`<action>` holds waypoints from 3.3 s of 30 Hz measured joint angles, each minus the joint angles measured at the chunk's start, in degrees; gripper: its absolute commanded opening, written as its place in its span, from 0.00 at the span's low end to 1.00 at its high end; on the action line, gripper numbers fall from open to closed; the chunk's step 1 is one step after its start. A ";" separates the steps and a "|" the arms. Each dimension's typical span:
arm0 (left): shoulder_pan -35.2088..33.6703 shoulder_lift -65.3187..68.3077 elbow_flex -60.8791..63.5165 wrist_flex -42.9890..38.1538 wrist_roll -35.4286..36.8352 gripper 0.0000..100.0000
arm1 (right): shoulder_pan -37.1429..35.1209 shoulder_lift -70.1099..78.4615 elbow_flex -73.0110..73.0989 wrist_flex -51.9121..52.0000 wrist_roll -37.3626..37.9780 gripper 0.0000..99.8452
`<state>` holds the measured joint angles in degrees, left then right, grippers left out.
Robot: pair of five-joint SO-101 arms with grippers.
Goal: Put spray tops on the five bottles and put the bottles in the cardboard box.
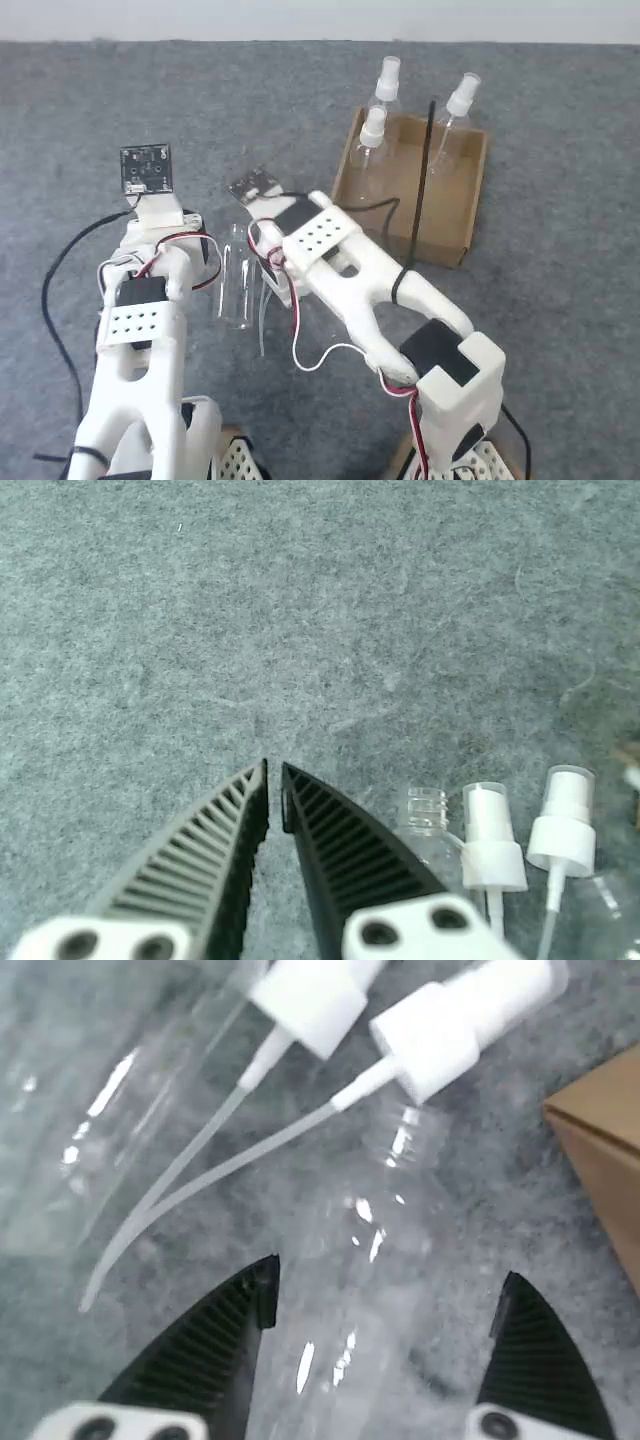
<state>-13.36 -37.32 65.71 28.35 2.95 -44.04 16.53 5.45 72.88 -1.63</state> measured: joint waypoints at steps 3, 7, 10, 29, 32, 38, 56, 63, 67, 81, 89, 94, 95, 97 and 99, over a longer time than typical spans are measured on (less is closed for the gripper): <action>0.00 0.00 0.00 0.00 0.00 0.01 | 0.00 0.00 2.11 -1.41 0.00 0.27; 0.00 0.00 0.00 0.00 0.00 0.01 | -0.09 0.00 3.69 -2.02 0.00 0.10; 0.00 0.00 0.00 0.00 0.00 0.01 | -0.09 -0.09 5.10 -2.73 0.09 0.00; -0.09 0.00 1.85 -2.81 0.00 0.01 | 11.87 -31.47 14.68 14.86 14.33 0.02; -0.09 0.00 1.85 -2.81 0.00 0.01 | 21.36 -37.80 14.68 19.16 18.99 0.02; 4.31 0.00 1.76 1.67 -3.60 0.01 | 43.43 -44.22 15.12 21.54 31.38 0.02; 17.67 27.87 -38.77 29.89 -8.26 0.14 | 76.13 -44.48 42.99 -11.25 44.84 0.08; 20.57 48.09 -51.96 29.98 -7.47 0.14 | 79.12 -42.02 43.52 -16.00 44.84 0.08; 21.45 54.86 -55.03 29.98 -6.86 0.14 | 80.97 -36.57 43.52 -19.78 44.84 0.08; 23.65 62.33 -56.44 29.80 -6.07 0.01 | 82.99 -33.67 43.60 -22.77 44.84 0.08; 23.56 58.99 -56.44 32.35 -4.66 0.01 | 82.99 -33.67 43.60 -22.77 44.84 0.08; 23.56 47.91 -56.44 38.59 -3.52 0.01 | 82.99 -33.67 43.60 -22.77 44.84 0.08; 23.56 45.27 -56.44 40.00 -3.52 0.01 | 82.99 -33.67 43.60 -22.77 44.84 0.08; 23.47 39.38 -56.44 42.90 -3.25 0.01 | 82.99 -33.67 43.60 -22.77 44.84 0.08; 22.95 33.49 -56.44 45.71 -3.16 0.01 | 82.99 -33.67 43.60 -22.77 44.84 0.09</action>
<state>9.58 -3.82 9.27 74.07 -0.22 38.95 -17.14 49.05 50.11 43.21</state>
